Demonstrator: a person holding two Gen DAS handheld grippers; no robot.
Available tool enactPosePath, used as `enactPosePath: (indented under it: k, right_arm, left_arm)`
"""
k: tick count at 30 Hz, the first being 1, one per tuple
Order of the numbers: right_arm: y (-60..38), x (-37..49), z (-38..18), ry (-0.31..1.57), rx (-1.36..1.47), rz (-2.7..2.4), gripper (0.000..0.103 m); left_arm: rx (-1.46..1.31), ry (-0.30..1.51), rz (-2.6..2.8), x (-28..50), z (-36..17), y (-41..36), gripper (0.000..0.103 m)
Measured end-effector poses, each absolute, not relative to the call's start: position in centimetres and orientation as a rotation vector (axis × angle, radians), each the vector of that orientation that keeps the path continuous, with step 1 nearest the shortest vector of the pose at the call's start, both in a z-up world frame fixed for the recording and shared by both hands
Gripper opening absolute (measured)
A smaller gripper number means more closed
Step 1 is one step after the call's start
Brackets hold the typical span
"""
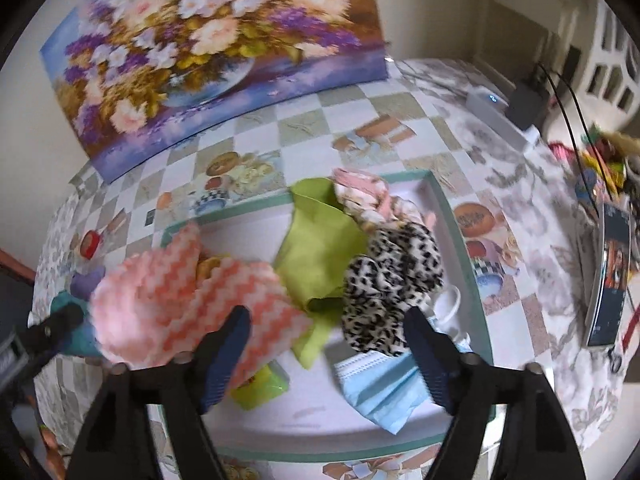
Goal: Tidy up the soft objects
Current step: 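Release the scrunchie and pink towel into the tray, open both grippers, then move the left gripper to the purple packet and grasp it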
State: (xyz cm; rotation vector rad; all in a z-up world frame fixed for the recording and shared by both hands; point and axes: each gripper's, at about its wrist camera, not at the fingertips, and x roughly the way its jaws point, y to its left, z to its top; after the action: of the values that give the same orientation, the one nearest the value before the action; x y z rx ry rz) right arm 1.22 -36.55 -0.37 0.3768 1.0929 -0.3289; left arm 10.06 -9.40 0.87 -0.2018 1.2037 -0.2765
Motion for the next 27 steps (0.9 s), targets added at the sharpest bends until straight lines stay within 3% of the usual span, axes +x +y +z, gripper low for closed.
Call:
enactPosePath:
  k: [6, 27]
  right_arm:
    - [-34.4, 1.8, 0.3, 1.063, 0.326, -0.308, 0.103]
    - [-21.8, 5.7, 1.3, 0.958, 0.285, -0.134, 0.103]
  left_arm:
    - [-0.277, 1.18, -0.201, 11.4, 0.8, -5.2, 0.096]
    - [-0.345, 1.04, -0.001, 12.7, 2.0, 5.7, 0.102]
